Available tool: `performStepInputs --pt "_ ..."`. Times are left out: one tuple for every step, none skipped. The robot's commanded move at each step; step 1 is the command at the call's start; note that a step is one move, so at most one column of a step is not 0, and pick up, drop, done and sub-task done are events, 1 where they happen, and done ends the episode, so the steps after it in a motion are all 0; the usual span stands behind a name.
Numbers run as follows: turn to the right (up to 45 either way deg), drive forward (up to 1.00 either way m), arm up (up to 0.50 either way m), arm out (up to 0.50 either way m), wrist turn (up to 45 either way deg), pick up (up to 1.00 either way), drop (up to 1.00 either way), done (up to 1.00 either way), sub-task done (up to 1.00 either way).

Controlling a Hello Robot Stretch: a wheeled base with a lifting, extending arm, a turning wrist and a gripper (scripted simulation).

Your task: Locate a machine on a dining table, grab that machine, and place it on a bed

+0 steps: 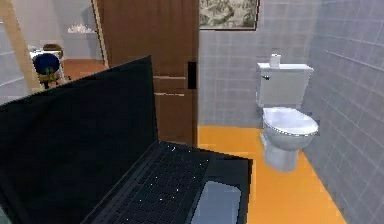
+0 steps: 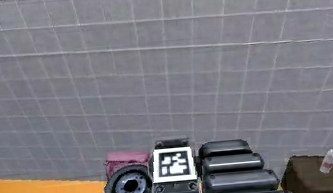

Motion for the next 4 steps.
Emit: performStepInputs --pt "45.0 0.0 0.0 0.0 0.0 0.0 0.0 0.0 0.0" --pt "45.0 0.0 0.0 0.0 0.0 0.0 0.0 0.0 0.0" --pt "6.0 0.0 0.0 0.0 0.0 0.0 0.0 0.0 0.0" --pt "0.0 0.05 0.0 0.0 0.0 0.0 0.0 0.0 0.0"
